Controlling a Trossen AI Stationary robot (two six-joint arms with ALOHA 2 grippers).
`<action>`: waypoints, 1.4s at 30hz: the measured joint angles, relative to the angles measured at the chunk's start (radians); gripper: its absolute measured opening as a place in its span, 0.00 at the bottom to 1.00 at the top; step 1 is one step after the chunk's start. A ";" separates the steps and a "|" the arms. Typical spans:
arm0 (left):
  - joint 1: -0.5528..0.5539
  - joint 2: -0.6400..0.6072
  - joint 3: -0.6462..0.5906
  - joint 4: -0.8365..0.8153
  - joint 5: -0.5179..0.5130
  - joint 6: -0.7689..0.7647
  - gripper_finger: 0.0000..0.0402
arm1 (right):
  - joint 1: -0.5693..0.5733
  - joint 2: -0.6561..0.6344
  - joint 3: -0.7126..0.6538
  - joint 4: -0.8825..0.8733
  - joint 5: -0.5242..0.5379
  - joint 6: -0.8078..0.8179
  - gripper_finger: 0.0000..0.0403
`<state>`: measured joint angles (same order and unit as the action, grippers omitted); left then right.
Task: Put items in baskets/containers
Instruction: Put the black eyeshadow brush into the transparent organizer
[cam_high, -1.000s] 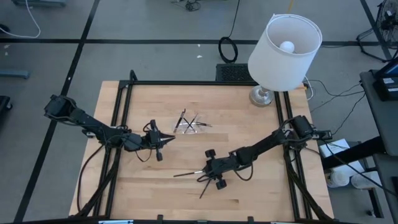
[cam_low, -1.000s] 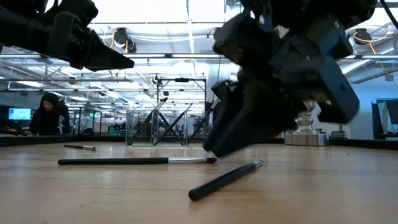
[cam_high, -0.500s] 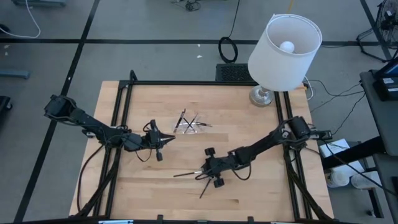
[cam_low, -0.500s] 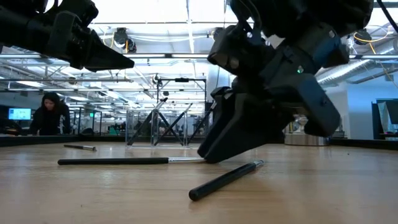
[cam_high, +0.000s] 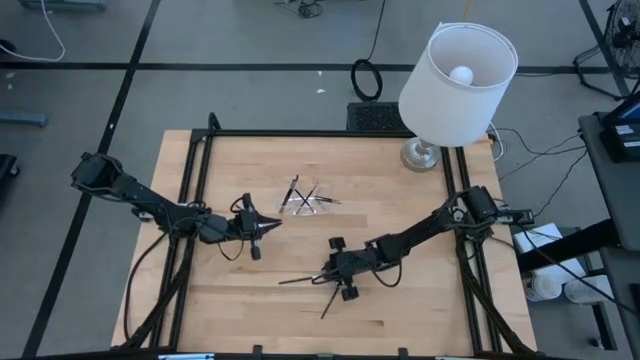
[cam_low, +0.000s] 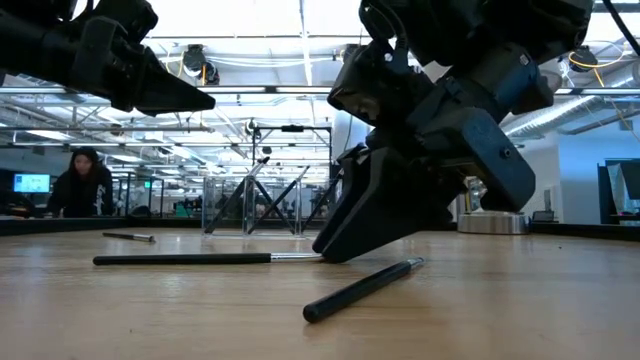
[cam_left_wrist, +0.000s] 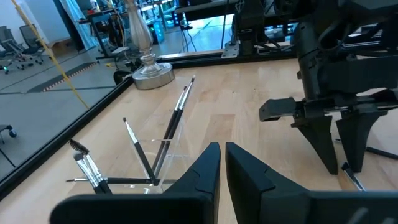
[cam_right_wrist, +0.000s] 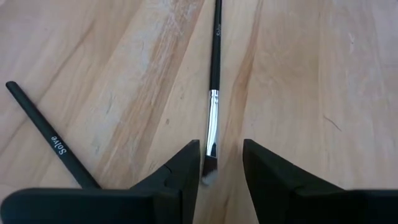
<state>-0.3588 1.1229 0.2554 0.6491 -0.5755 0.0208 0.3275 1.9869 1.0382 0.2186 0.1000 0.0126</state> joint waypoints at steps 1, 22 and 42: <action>0.000 0.000 0.000 0.000 0.000 0.000 0.09 | 0.000 0.000 0.000 -0.003 -0.003 0.003 0.29; 0.000 0.000 0.000 -0.003 0.002 -0.033 0.09 | -0.023 0.002 -0.002 -0.004 -0.106 -0.056 0.01; -0.001 0.000 0.001 -0.004 0.022 -0.046 0.09 | 0.044 -0.096 0.378 -0.583 0.222 -0.321 0.00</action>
<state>-0.3599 1.1229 0.2562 0.6453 -0.5531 -0.0256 0.3719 1.8910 1.4161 -0.3641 0.3216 -0.3085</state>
